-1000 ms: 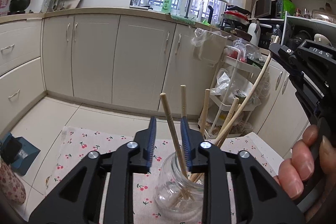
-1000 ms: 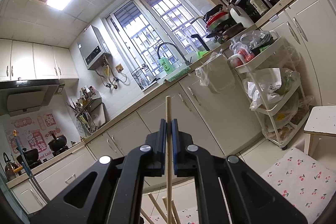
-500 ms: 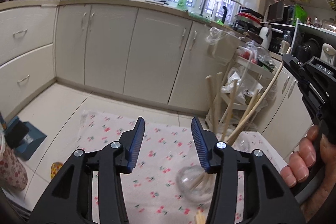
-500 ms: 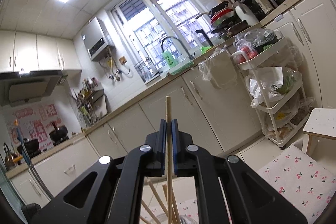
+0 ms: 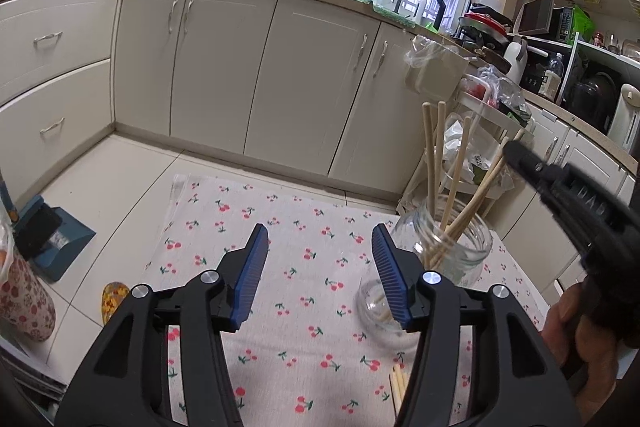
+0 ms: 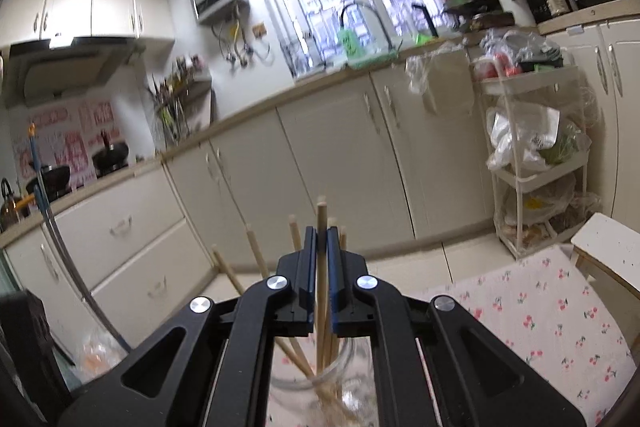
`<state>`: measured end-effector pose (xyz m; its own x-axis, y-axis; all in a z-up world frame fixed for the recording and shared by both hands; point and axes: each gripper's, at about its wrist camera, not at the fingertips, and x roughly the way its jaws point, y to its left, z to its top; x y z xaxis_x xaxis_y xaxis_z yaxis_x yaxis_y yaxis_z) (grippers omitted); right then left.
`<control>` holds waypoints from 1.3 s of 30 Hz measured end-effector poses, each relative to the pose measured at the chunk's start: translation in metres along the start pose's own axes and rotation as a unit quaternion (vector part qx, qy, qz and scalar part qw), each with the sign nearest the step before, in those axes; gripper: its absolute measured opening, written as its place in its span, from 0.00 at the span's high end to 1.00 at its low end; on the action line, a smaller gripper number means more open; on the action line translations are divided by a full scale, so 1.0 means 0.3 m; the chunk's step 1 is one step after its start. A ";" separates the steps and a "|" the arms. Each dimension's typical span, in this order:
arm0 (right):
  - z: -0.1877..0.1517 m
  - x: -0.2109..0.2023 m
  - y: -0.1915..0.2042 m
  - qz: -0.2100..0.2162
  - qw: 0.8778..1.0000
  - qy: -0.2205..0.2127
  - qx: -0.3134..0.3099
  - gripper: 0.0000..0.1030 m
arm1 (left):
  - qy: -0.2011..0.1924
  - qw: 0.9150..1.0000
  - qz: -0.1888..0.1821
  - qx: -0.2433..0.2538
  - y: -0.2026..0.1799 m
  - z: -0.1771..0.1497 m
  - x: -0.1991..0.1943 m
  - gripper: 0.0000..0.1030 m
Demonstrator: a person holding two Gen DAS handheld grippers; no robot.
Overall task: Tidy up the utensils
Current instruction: 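Open the left tool over the jar while the right tool releases its stick, then move both open tools down to the loose sticks on the cloth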
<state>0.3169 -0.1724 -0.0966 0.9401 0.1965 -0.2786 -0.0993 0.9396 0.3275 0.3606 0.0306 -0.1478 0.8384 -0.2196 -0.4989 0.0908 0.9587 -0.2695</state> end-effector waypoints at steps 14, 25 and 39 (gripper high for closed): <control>-0.194 -0.202 -0.019 -0.023 0.987 0.156 -0.024 0.55 | 0.058 0.998 0.006 -0.003 0.025 -0.099 -0.073 0.42; -0.437 -0.201 0.032 -0.037 0.946 0.310 -0.082 0.65 | 0.116 0.993 0.019 -0.005 0.044 -0.226 -0.159 0.37; -0.413 -0.231 -0.069 -0.070 0.940 0.324 -0.074 0.82 | 0.153 0.987 0.008 0.042 -0.051 -0.256 -0.163 0.35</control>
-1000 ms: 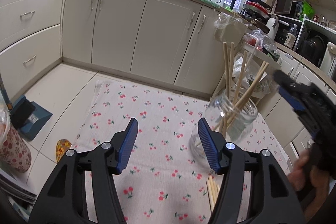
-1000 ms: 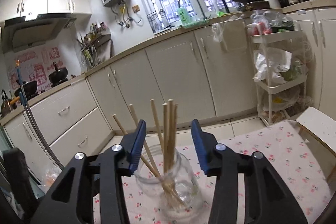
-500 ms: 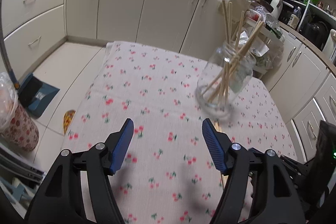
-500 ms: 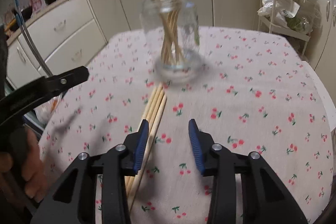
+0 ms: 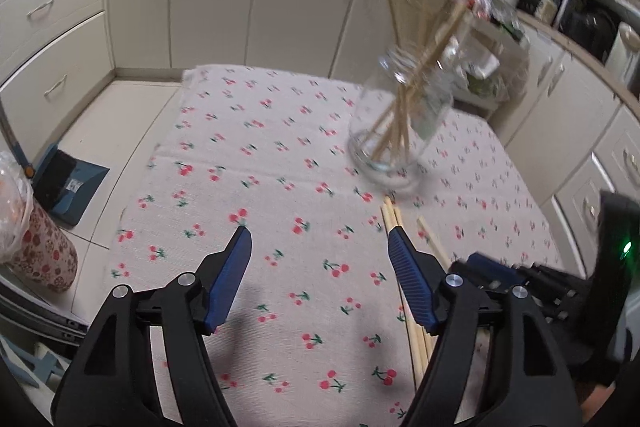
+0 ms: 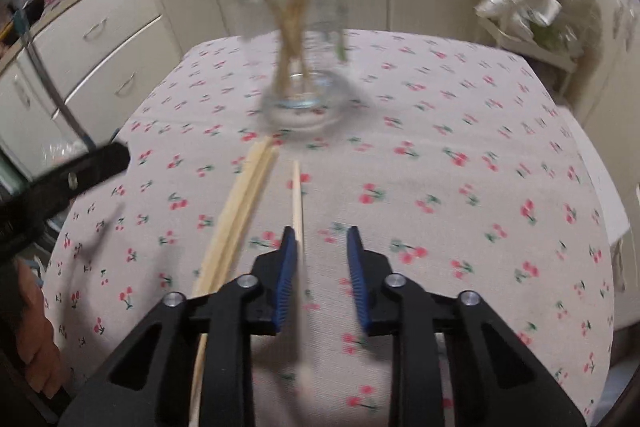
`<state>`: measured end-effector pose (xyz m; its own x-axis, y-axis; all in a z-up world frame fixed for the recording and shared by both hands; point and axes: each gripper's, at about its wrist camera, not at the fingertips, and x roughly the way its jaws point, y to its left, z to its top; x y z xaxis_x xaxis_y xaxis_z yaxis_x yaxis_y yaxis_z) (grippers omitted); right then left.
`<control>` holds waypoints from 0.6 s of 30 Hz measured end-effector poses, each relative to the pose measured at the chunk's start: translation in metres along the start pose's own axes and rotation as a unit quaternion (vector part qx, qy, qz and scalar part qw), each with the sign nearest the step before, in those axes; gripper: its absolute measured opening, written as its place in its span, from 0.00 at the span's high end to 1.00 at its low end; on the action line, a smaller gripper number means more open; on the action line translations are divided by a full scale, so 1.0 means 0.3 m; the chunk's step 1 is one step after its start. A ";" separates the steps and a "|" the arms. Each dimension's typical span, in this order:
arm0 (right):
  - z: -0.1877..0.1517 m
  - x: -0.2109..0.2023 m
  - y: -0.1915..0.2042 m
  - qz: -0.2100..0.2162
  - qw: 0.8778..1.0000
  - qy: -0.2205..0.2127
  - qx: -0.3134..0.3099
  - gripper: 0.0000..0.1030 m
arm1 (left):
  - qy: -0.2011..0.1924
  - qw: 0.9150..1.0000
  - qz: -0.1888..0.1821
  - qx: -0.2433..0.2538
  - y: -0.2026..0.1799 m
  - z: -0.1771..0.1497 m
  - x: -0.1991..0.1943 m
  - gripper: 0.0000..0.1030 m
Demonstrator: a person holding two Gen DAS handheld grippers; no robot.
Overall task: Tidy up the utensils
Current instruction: 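Move both open tools down to the loose sticks on the cloth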
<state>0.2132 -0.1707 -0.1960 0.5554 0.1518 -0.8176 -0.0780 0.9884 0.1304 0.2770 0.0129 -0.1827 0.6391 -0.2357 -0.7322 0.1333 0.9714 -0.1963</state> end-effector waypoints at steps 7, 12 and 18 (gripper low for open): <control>-0.012 -0.010 -0.042 0.019 1.000 -0.006 0.016 0.82 | 0.043 0.998 0.018 0.044 -0.106 -0.007 0.103 0.35; -0.011 -0.010 -0.070 0.041 0.999 -0.007 0.033 0.83 | 0.062 0.996 0.039 0.046 -0.121 0.001 0.164 0.35; -0.010 -0.010 -0.071 0.047 0.998 -0.008 0.035 0.83 | 0.071 0.994 0.052 0.059 -0.127 -0.005 0.196 0.35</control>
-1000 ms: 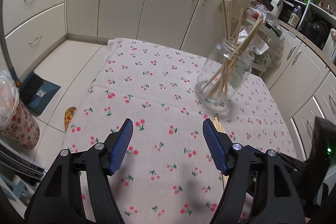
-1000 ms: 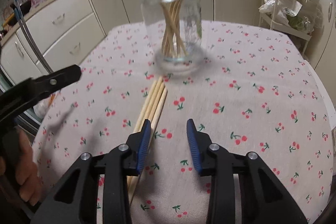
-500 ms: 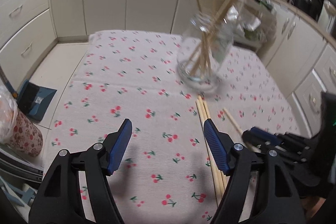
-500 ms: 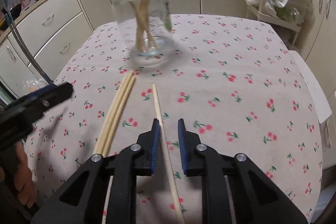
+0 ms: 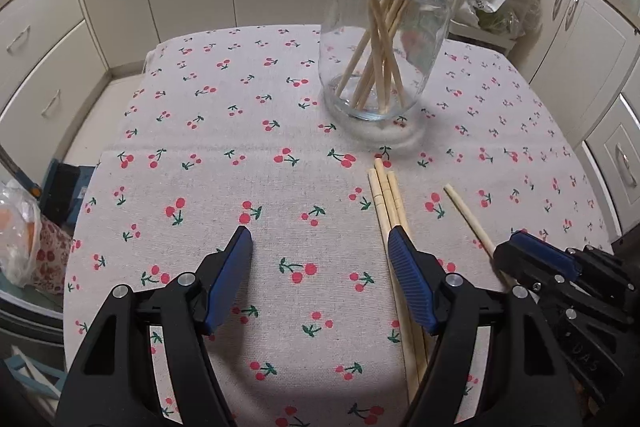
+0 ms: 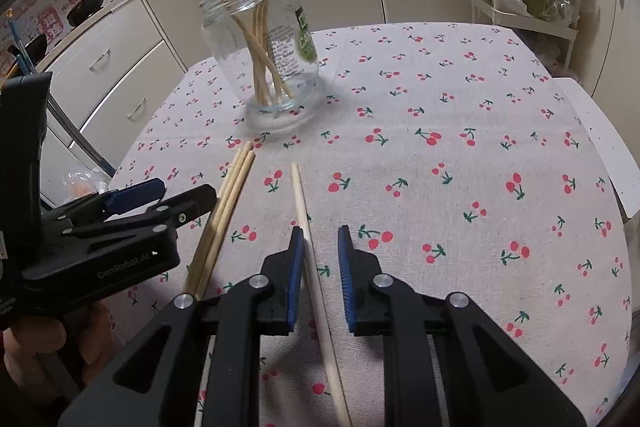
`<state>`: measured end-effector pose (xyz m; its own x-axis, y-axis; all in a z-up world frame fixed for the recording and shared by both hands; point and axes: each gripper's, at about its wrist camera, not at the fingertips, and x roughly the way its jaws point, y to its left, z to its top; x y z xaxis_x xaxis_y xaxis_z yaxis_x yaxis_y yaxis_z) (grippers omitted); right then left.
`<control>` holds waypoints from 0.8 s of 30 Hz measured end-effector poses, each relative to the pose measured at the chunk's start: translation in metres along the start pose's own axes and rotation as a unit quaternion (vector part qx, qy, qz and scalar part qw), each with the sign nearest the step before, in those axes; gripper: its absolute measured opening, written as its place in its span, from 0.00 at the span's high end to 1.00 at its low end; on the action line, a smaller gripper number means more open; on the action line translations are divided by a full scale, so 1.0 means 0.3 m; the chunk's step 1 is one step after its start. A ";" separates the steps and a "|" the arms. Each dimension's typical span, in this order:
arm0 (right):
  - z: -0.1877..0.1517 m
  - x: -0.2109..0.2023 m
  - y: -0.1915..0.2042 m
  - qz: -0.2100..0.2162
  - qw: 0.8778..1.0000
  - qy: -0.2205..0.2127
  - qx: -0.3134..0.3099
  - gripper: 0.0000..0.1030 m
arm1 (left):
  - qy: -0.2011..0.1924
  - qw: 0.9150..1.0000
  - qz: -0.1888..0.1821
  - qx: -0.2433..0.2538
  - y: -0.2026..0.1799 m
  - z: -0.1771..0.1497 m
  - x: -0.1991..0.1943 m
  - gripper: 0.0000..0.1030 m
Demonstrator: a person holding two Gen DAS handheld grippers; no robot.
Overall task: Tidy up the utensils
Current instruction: 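Move both open tools down to the loose sticks on the cloth, then grasp a wooden stick with the right tool while the left tool grasps another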
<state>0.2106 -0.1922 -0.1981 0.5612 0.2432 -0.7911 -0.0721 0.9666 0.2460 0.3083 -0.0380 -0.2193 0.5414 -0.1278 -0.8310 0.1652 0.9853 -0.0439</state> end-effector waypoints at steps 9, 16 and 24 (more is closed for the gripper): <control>-0.001 0.000 -0.003 0.000 1.000 0.001 -0.005 0.82 | 0.016 1.000 0.023 0.015 -0.029 0.024 0.024 0.35; 0.017 0.015 0.009 -0.005 1.000 0.005 -0.016 0.82 | 0.024 0.999 0.027 0.026 -0.017 0.033 0.029 0.35; 0.049 0.050 0.043 -0.028 0.997 0.024 -0.067 0.94 | 0.025 0.998 0.002 0.057 -0.052 0.062 0.036 0.84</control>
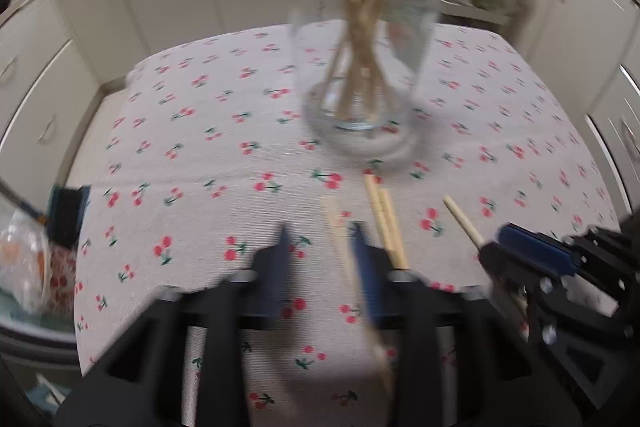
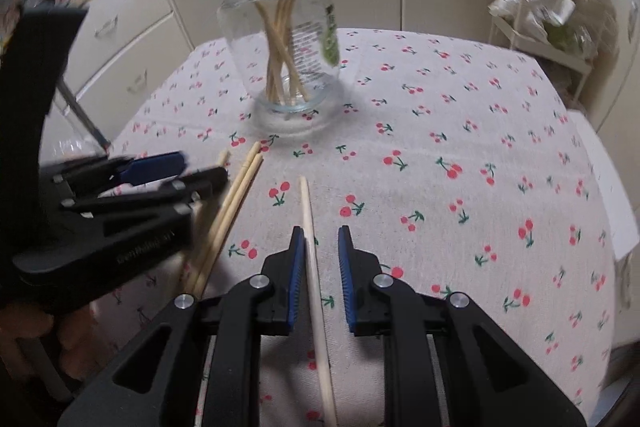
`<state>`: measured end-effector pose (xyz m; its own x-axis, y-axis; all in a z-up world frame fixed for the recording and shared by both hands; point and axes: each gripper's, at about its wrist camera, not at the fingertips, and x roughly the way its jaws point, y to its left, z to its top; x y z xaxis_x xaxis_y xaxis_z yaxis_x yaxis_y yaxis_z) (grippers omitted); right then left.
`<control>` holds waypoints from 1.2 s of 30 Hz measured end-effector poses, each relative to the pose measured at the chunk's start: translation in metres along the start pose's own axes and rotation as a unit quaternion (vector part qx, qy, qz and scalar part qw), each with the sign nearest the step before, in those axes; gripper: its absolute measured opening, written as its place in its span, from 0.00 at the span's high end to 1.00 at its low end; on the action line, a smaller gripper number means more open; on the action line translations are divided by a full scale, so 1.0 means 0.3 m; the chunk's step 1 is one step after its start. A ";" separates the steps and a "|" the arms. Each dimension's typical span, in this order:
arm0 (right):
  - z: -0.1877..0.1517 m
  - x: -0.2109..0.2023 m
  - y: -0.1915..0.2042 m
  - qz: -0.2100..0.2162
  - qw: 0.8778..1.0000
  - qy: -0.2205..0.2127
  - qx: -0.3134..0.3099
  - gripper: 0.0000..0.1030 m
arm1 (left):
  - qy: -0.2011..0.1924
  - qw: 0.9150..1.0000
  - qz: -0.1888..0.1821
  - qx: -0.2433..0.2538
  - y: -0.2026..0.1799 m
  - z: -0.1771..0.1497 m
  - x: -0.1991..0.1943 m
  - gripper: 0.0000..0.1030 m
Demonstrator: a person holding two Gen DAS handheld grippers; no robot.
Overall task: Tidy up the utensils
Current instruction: 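Grasp a wooden stick with the right tool while the left tool grasps another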
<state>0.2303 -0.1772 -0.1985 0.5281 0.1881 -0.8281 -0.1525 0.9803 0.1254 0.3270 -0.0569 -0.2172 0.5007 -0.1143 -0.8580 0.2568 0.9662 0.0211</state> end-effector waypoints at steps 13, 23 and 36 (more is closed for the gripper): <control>0.007 -0.003 0.018 0.002 0.998 0.042 -0.045 0.90 | 0.041 0.994 -0.064 0.080 -0.007 0.032 0.002 0.93; -0.015 -0.020 0.006 0.004 0.998 0.042 -0.046 0.94 | 0.057 0.993 -0.037 0.094 -0.019 0.023 0.011 0.93; -0.023 -0.021 -0.045 0.040 0.999 0.032 0.010 0.94 | 0.030 0.998 -0.025 0.042 0.035 -0.008 -0.008 0.95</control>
<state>0.2232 -0.1920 -0.1986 0.4602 0.2626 -0.8481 -0.1749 0.9633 0.2034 0.3266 -0.0459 -0.2162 0.4352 -0.1448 -0.8886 0.3492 0.9369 0.0184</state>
